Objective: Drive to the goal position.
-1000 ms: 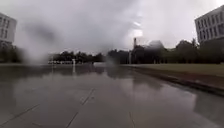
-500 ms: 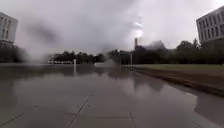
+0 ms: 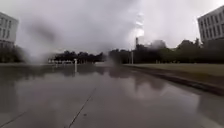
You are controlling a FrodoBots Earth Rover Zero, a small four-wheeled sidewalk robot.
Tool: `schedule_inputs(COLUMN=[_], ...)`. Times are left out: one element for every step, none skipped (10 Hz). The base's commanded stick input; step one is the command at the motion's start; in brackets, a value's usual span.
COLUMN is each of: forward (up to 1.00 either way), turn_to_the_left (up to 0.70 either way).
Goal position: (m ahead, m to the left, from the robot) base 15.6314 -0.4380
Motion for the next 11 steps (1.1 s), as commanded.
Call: schedule_inputs(forward=[0.7,0.7,0.7,0.7,0.7,0.7,0.7,0.7,0.7,0.7,0.7], turn_to_the_left=[0.0,0.0,0.0,0.0,0.0,0.0,0.0,0.0,0.0,0.0,0.0])
